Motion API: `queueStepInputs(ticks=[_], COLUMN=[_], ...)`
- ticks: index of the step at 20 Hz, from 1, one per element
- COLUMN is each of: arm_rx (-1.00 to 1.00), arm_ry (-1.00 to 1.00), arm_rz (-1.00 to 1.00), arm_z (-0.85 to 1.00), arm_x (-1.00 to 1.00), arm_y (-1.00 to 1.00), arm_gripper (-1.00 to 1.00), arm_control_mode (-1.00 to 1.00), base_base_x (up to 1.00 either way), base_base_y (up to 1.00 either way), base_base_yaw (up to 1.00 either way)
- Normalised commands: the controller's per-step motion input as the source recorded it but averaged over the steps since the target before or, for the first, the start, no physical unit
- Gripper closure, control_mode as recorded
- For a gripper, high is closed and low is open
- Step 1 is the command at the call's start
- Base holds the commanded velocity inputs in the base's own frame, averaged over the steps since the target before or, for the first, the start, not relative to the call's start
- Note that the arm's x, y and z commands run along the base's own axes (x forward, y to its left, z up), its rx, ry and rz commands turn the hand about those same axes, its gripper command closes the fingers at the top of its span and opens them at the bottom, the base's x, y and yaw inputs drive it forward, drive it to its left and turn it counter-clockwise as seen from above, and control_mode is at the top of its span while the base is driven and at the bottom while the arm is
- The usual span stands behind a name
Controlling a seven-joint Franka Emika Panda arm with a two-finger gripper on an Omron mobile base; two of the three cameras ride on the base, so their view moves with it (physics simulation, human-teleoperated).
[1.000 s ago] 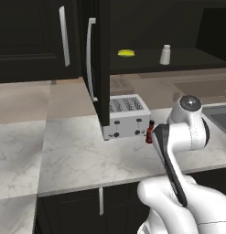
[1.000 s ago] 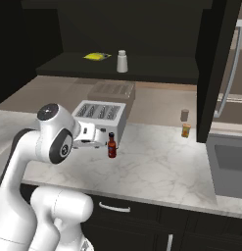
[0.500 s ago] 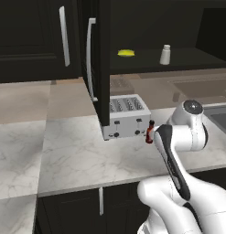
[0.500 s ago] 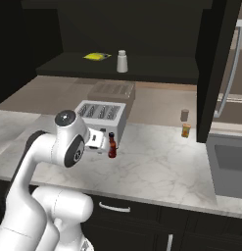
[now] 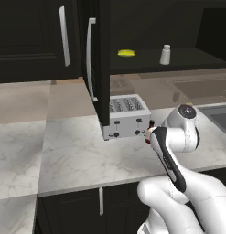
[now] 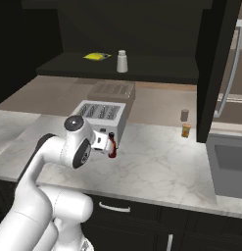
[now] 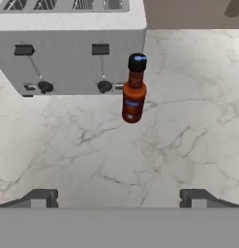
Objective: Pick the condiment bottle and shaker from the counter and place them in the cabinet.
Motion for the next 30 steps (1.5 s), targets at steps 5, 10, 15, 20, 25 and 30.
queueStepInputs(ticks=[5, 10, 15, 20, 25, 30], arm_rx=[0.0, 0.0, 0.0, 0.0, 0.0, 0.0], arm_ry=[0.0, 0.0, 0.0, 0.0, 0.0, 0.0], arm_rz=[0.0, 0.0, 0.0, 0.0, 0.0, 0.0], arm_z=[-0.13, -0.15, -0.13, -0.13, -0.11, -0.14], arm_x=[0.41, 0.2, 0.21, 0.25, 0.33, 0.3], arm_y=[0.0, -0.05, -0.16, -0.18, -0.04, 0.0], arm_gripper=[-1.0, -1.0, -1.0, -1.0, -1.0, -1.0], arm_control_mode=[-1.0, -1.0, -1.0, -1.0, -1.0, -1.0], base_base_x=[0.0, 0.0, 0.0, 0.0, 0.0, 0.0], base_base_y=[0.0, 0.0, 0.0, 0.0, 0.0, 0.0], base_base_yaw=[0.0, 0.0, 0.0, 0.0, 0.0, 0.0])
